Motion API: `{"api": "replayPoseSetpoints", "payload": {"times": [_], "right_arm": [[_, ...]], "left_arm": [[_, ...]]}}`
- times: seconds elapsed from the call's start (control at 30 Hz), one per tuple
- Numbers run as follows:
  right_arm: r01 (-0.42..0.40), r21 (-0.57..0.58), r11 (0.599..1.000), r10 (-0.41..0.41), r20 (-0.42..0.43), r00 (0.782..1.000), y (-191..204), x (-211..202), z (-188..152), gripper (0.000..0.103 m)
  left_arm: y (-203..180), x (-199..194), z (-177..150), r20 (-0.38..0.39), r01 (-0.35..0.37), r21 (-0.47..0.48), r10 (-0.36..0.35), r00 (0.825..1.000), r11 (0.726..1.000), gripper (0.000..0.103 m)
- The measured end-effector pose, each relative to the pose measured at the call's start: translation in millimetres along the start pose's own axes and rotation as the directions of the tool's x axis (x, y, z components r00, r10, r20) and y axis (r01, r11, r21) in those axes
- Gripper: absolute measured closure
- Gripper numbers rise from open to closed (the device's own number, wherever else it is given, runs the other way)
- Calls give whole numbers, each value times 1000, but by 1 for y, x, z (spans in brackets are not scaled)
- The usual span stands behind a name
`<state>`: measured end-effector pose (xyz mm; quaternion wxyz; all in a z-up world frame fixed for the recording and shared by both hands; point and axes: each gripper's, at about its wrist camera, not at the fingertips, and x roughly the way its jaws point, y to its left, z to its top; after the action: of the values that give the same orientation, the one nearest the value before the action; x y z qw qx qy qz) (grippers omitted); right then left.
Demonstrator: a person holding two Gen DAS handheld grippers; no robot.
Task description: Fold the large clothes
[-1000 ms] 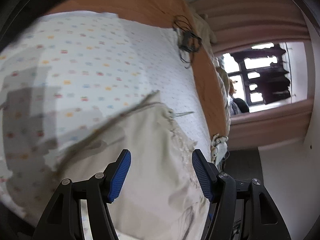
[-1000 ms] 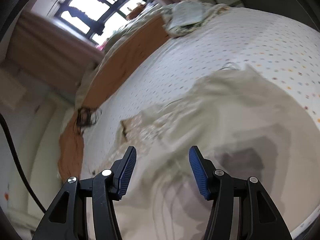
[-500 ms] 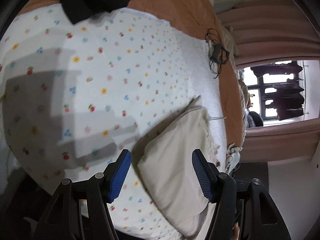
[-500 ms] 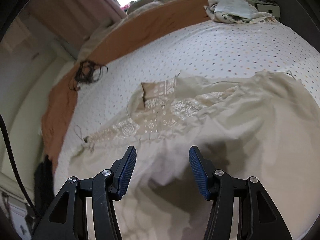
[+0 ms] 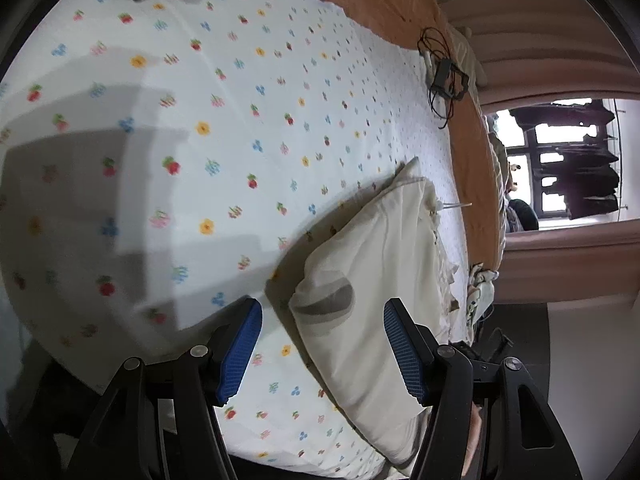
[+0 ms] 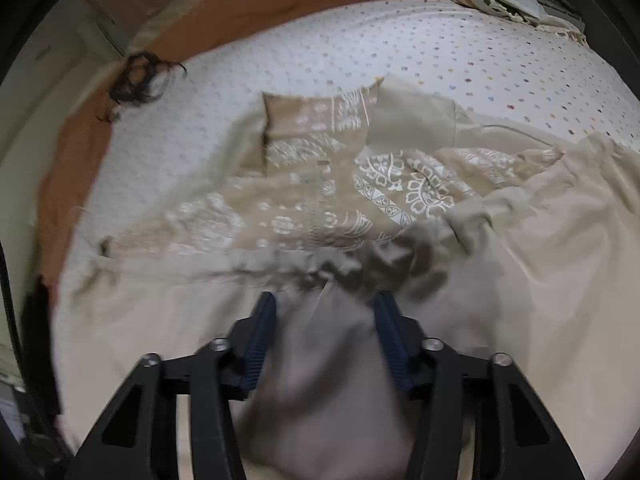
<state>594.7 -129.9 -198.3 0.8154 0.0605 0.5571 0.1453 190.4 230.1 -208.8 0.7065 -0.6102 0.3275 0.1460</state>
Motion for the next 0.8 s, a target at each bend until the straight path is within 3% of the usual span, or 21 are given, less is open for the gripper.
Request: {"api": "replayPoseSetpoints", "payload": {"times": [0.07, 0.1, 0.37, 0.63, 0.8], "right_arm": [[-35, 12, 999, 35, 18, 999, -5, 1, 4, 95], [-56, 14, 998, 56, 17, 998, -5, 1, 6, 97], [-112, -20, 993, 114, 150, 982, 4, -39, 34, 99], [-80, 24, 997, 78, 69, 995, -6, 9, 32, 100], [-84, 44, 996, 81, 65, 995, -9, 15, 31, 100]], "left_arm": [[-3, 5, -1, -6, 2, 5, -2, 1000, 1000, 39], [-4, 7, -1, -12, 2, 13, -2, 1000, 1000, 39], [-12, 21, -6, -54, 16, 25, -14, 998, 1000, 39], [-24, 41, -2, -63, 45, 44, -42, 997, 998, 39], [-32, 52, 0, -42, 65, 63, -62, 997, 996, 39]]}}
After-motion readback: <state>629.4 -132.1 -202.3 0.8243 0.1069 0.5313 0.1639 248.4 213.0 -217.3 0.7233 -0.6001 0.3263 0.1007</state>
